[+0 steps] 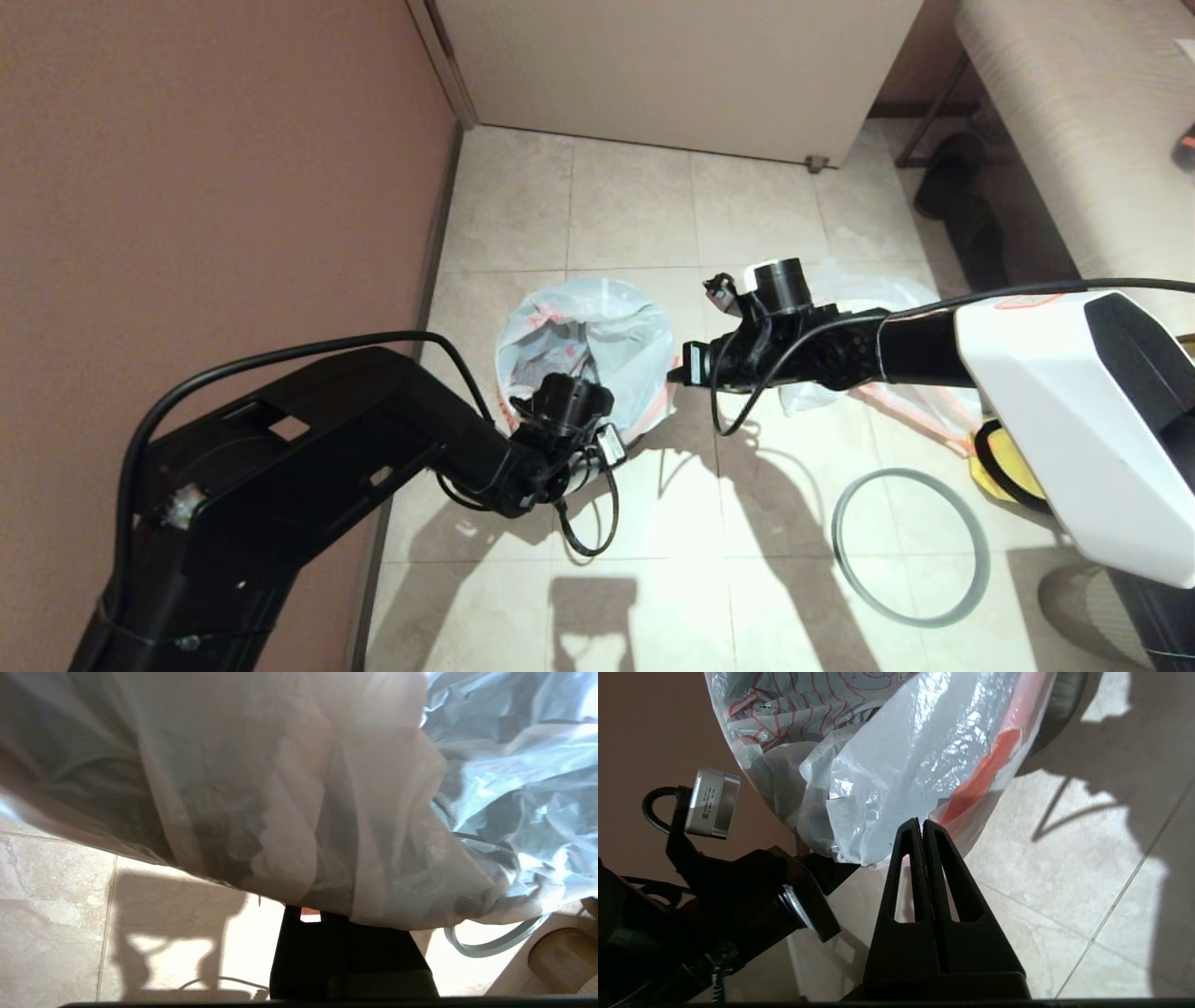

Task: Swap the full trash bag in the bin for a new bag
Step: Put the new garbage bag on the trash can

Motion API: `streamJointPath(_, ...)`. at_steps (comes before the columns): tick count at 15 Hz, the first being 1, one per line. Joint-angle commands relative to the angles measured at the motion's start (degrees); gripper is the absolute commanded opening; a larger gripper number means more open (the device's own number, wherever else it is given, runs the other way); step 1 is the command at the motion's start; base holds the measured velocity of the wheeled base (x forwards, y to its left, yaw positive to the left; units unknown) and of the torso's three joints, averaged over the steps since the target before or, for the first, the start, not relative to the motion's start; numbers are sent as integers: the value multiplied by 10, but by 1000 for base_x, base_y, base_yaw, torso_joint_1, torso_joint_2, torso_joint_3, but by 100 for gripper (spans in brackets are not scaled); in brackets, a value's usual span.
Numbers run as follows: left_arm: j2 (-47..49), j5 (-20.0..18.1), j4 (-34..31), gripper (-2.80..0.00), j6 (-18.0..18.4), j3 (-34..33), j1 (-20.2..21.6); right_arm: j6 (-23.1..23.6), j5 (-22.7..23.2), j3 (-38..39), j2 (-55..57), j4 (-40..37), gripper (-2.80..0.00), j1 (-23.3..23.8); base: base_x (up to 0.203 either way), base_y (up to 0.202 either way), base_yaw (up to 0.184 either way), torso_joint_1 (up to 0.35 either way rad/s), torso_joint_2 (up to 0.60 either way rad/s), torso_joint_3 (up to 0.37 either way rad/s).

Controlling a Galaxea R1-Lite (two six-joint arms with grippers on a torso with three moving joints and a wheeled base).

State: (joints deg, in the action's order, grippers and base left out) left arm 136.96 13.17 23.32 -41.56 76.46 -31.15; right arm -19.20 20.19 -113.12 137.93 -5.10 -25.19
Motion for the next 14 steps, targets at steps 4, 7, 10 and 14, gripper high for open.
streamJointPath(4, 2, 1, 1, -280, -3, -1, -1, 70, 2, 0, 27, 42, -280, -7, 0, 0, 0, 0, 0, 0)
streamJointPath(7, 2, 2, 1, -280, -3, -1, -1, 97, 3, 0, 35, 82, -280, -11, 0, 0, 0, 0, 0, 0)
streamJointPath(10, 2, 2, 2, -280, -3, -1, -1, 116, -21, 3, 43, 51, -280, -13, 0, 0, 0, 0, 0, 0)
streamJointPath(14, 6, 2, 8, -280, -2, -1, 0, 123, -34, 5, 52, 16, -280, -17, 0, 0, 0, 0, 0, 0)
